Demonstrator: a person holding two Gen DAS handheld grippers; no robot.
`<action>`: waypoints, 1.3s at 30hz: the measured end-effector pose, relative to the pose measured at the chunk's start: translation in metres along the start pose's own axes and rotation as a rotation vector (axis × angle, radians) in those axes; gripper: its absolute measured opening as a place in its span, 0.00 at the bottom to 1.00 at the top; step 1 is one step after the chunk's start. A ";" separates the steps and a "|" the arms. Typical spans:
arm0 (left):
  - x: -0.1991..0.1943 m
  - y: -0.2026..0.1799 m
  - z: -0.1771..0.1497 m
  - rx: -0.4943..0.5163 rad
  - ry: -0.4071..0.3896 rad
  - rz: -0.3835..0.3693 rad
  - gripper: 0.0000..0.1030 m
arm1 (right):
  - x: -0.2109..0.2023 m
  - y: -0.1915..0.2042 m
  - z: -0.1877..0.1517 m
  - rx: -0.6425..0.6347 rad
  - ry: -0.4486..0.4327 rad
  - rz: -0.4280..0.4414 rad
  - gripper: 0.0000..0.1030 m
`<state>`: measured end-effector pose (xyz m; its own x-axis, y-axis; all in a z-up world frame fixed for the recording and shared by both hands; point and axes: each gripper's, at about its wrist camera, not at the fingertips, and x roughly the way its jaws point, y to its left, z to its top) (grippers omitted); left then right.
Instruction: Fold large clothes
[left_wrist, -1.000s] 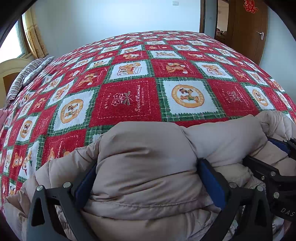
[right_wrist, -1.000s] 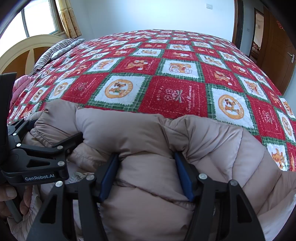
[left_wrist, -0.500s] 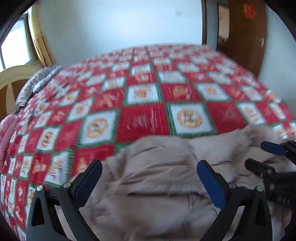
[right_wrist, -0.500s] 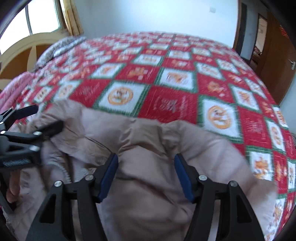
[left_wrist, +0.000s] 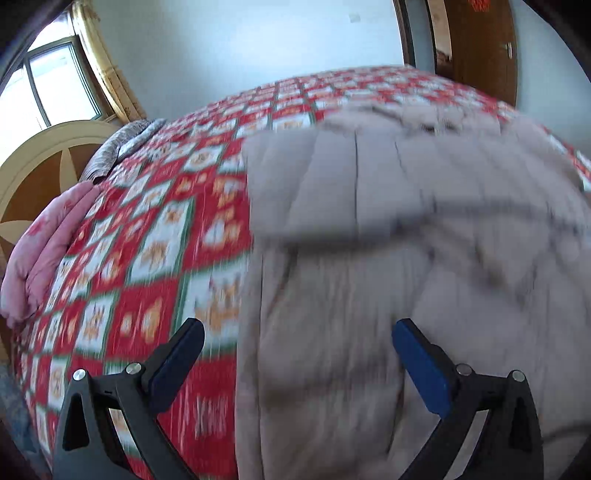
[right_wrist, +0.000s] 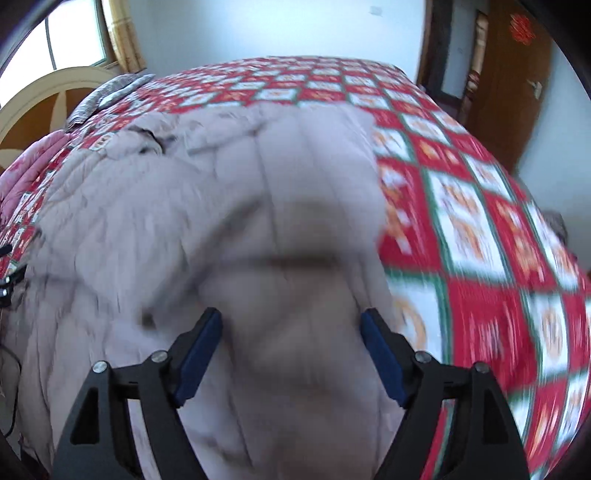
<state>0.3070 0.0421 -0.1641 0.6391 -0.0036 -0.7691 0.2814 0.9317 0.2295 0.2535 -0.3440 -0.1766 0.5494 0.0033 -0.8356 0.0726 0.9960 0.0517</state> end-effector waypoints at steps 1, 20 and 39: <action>-0.002 -0.001 -0.013 0.004 0.013 -0.004 0.99 | -0.007 -0.004 -0.013 0.021 -0.008 -0.005 0.78; -0.058 0.005 -0.128 -0.180 0.018 -0.126 0.99 | -0.066 0.000 -0.145 0.141 0.006 0.097 0.84; -0.105 -0.016 -0.145 -0.036 -0.093 -0.227 0.15 | -0.101 0.002 -0.178 0.241 -0.096 0.316 0.15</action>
<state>0.1312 0.0799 -0.1734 0.6261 -0.2465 -0.7398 0.4011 0.9154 0.0345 0.0494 -0.3265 -0.1895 0.6502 0.2862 -0.7038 0.0743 0.8980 0.4337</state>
